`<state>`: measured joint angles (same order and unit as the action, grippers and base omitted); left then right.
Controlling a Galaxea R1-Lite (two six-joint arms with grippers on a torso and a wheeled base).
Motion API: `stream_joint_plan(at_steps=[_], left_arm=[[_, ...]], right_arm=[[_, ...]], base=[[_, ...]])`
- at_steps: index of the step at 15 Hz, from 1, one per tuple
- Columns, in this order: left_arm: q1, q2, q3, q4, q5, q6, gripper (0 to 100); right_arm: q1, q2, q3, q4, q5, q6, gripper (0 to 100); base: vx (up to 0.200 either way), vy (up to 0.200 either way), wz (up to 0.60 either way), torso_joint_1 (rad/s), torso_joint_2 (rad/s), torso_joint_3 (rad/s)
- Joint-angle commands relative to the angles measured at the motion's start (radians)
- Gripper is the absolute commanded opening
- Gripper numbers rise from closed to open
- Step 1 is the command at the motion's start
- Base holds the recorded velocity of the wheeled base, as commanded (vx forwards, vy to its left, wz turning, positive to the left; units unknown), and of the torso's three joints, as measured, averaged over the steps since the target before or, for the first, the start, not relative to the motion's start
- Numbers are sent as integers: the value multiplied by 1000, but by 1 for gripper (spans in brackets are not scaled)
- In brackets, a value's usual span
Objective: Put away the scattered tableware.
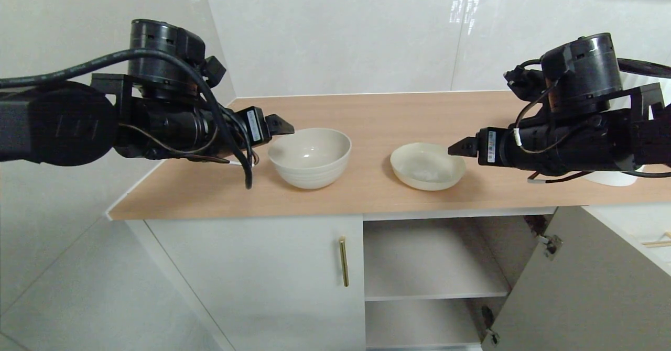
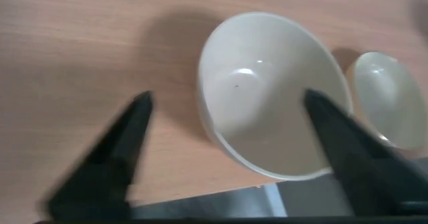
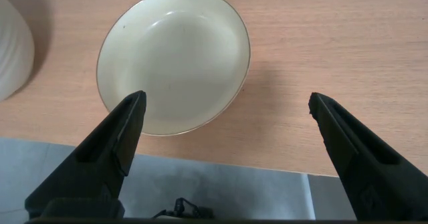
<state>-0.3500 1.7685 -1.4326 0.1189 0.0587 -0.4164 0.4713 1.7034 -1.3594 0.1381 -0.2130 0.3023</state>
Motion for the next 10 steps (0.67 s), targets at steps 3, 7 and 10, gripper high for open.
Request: stream_joint_plan(at_steps=[3,7,10], left_arm=[[0,65,-5,-1,70,36,100],[-3,74,-3,1,70,36,0],[-18,81,-2,1,69,36,0]], right_arm=[[0,-1,2,-12,0,0,100],[0,-1,2,-12,0,0,100],[0,2,2,-12,0,0,100]], base=[[0,0,0,0,0,0],[0,0,0,0,0,0],[0,0,0,0,0,0]])
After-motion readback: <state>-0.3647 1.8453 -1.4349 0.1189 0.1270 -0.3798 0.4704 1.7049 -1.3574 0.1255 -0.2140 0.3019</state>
